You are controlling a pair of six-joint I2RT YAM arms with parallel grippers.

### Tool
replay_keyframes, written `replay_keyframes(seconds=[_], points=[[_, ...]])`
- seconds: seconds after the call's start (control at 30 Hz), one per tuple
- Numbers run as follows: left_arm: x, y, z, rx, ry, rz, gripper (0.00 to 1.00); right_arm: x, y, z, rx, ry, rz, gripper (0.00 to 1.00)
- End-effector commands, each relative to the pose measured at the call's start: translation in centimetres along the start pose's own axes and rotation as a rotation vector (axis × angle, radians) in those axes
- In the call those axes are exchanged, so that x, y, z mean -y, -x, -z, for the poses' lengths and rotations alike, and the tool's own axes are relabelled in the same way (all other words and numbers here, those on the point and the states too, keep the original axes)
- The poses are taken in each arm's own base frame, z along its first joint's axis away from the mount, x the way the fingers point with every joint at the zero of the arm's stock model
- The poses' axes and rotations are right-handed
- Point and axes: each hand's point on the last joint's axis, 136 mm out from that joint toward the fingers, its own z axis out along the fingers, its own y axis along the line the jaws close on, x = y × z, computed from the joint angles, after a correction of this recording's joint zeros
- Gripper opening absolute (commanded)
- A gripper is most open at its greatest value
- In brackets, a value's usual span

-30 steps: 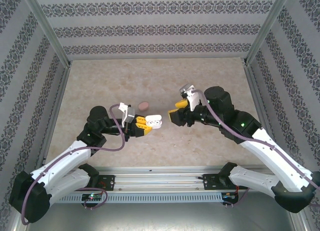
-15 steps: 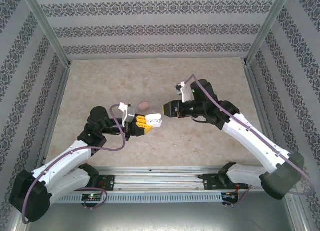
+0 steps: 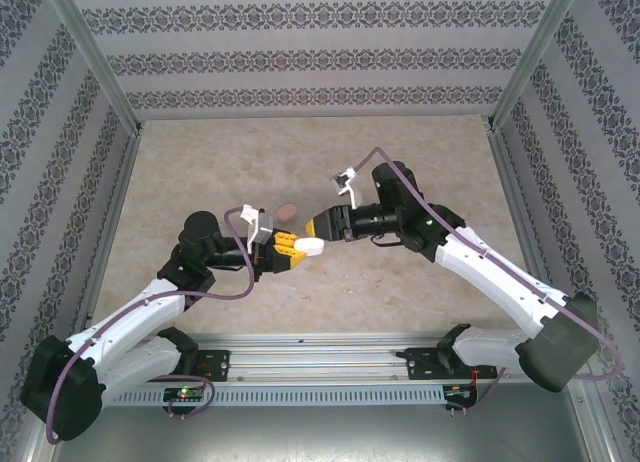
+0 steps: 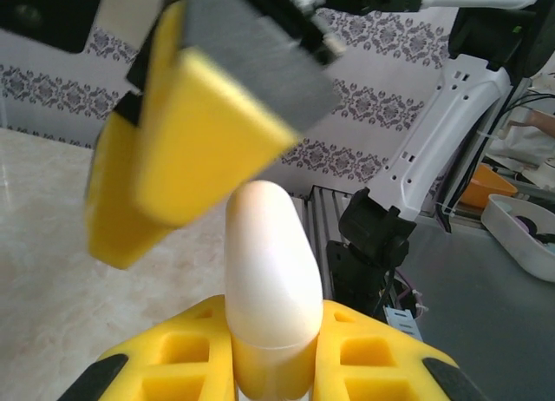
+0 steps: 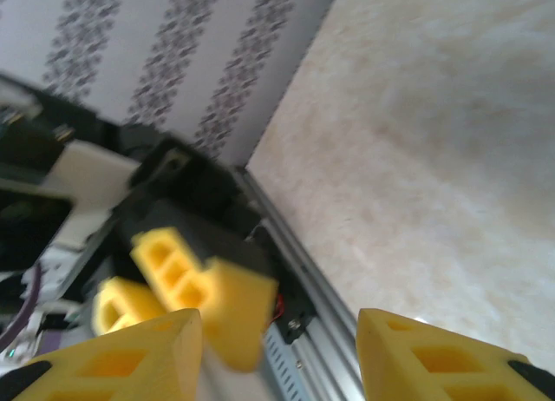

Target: Insert the wireless bluetooth earbuds into the charging case

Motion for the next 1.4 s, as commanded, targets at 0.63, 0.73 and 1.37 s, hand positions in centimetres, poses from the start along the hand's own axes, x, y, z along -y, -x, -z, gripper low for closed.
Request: replay_keyframes(seconds=[0.63,0.73,1.37], points=[[-8.1,-2.6,1.4,-0.14,0.416,0.328,0.0,5.4,-3.2,8.5,0.258,-0.381,0.021,0.52],[-10.4,-3.9,0.9,-0.175,0.468,0.376,0.0,7.1,-4.4,8.5,0.258,-0.418,-0.034,0.52],[-23.1,-11.5,-9.6,-0.289,0.502,0.466,0.01,14.1,-9.4,11.9,0.406,-0.619,-0.222,0.56]])
